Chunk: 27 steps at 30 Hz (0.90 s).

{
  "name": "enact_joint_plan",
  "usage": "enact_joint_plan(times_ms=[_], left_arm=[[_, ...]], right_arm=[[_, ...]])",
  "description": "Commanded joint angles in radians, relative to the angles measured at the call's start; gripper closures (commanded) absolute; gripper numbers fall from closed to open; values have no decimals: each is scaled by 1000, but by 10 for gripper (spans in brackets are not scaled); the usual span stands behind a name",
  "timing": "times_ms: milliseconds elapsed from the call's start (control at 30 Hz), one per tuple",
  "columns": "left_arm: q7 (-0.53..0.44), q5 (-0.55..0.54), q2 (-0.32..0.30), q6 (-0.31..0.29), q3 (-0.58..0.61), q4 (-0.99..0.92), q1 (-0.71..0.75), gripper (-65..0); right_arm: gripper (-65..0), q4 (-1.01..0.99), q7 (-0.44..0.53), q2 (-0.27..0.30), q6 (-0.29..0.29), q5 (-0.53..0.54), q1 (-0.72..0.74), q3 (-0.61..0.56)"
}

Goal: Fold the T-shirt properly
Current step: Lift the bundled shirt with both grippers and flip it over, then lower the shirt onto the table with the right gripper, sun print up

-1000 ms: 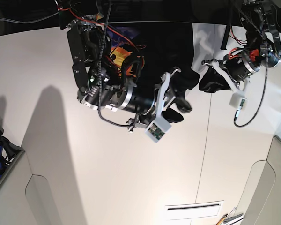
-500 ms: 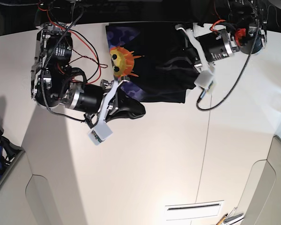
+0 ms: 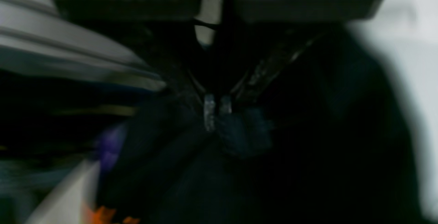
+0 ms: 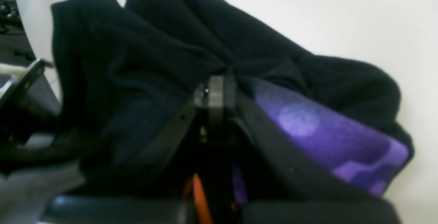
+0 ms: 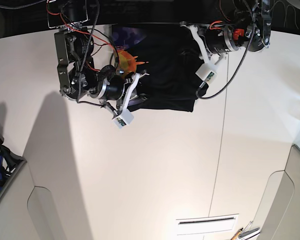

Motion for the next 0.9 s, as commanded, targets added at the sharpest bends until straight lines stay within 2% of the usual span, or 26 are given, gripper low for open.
enact_joint_plan(times_ms=[0,133,300,367,500,700,767,867], left_arm=[[-32,41,-10,10,-5,6,-10,0],[-97,116,-14,36,-5,-35,-59,0],[-126,117,-13,39,-5,-116,-158,0],[-142,117,-14,39,-5,-155,-200,0],[-174,110,-14,39,-5,-201,-272,0],[-134,-61,-17,8,-7,-165,-358,0],[-116,-103,-17,-21,-14,-117,-360,0],[-112,-116,-17,-26,-48,-31,-346,0]], right_arm=[[0,16,-8,17,-6,1,13,12],[0,34,-80,50,-13,89,-1,52],[0,98,-132,50,-12,246,-77,129],[0,141,-145,44,-5,278,-122,146],[0,244,-149,44,0,297,-198,149],[0,458,-142,43,0,282,-219,149],[0,532,-101,43,0,274,-217,148],[0,597,-25,38,0,273,-217,142]])
